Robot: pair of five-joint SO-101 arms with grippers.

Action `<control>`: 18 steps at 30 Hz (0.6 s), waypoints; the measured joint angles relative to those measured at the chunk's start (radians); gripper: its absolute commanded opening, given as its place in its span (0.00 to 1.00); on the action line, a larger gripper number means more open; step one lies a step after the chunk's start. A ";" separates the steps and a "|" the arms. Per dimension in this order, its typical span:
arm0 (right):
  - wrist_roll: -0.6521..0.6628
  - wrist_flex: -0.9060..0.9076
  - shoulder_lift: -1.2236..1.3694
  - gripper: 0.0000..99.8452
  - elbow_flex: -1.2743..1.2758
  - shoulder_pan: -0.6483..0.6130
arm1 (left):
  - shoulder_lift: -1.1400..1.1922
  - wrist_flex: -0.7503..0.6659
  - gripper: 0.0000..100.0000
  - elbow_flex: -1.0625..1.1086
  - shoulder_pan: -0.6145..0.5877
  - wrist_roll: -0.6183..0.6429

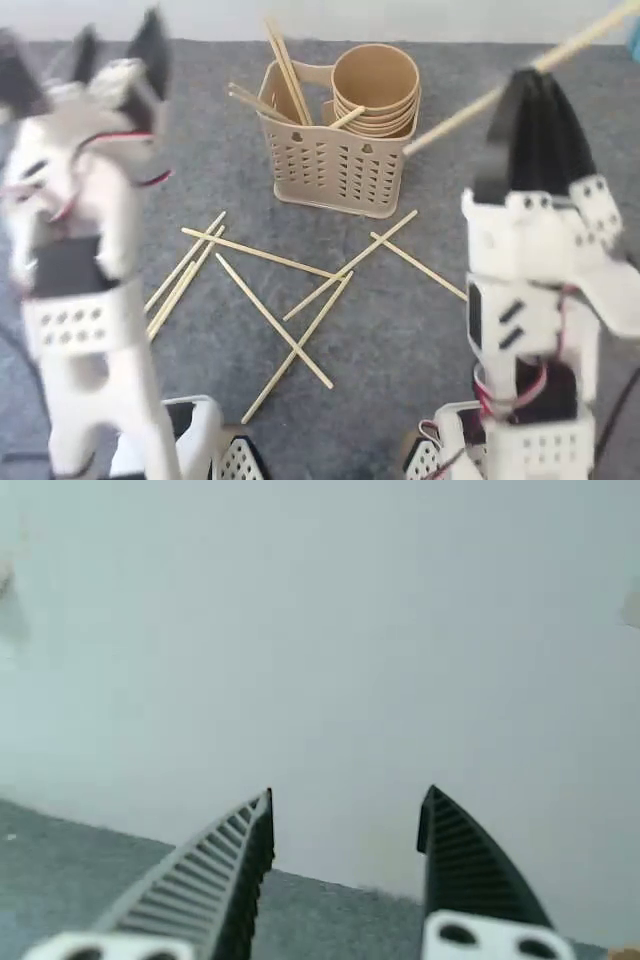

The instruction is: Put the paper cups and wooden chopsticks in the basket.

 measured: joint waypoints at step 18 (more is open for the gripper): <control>0.296 -0.342 0.704 0.01 -0.106 -0.245 | -0.485 0.336 0.22 0.508 -0.404 0.000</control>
